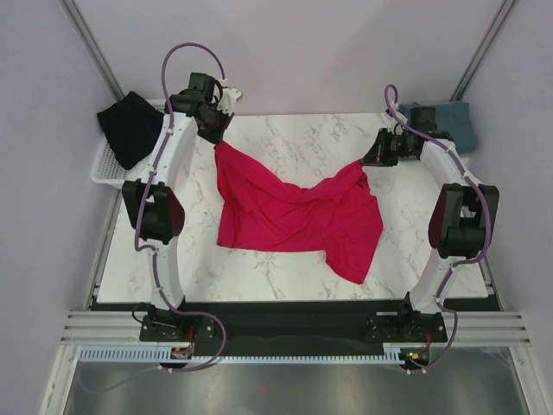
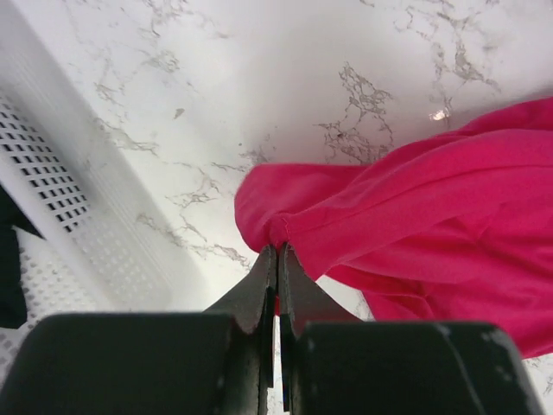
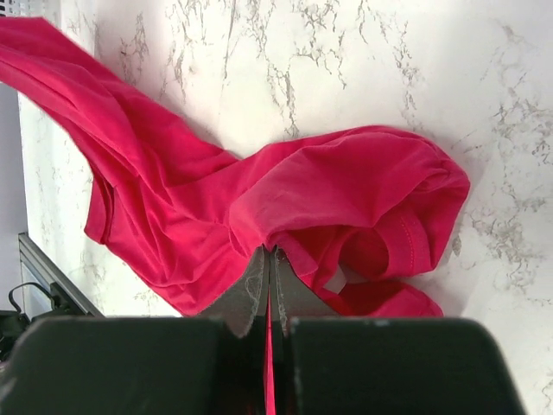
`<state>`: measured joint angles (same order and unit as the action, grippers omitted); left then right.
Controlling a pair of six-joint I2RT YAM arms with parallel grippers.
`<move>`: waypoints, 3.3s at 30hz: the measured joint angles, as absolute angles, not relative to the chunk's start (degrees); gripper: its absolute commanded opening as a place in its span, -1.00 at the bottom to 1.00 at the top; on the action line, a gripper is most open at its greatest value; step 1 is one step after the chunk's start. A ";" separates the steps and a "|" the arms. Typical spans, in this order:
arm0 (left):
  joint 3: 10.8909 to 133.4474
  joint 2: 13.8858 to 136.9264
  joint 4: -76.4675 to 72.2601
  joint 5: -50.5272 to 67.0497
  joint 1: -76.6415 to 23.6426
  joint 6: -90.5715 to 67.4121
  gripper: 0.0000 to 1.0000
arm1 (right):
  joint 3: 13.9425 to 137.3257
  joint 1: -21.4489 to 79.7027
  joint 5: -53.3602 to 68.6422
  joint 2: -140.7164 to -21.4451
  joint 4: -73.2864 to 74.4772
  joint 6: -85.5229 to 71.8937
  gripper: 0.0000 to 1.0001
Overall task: Fold and stack the t-shirts
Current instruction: Flatten the tshirt out
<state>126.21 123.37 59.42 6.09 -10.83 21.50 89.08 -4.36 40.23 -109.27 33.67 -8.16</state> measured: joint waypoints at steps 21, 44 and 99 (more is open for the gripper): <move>111.07 89.52 58.22 9.93 -10.85 22.33 -0.96 | 100.20 -12.67 36.62 -88.31 35.79 -7.01 -1.00; 79.79 110.69 60.51 25.76 -10.83 10.04 -0.14 | 70.78 -7.86 37.45 -87.72 34.79 -7.51 -1.00; 68.77 104.86 59.77 24.23 -11.77 8.80 -0.89 | 71.92 -7.81 37.45 -87.85 33.80 -7.27 -1.00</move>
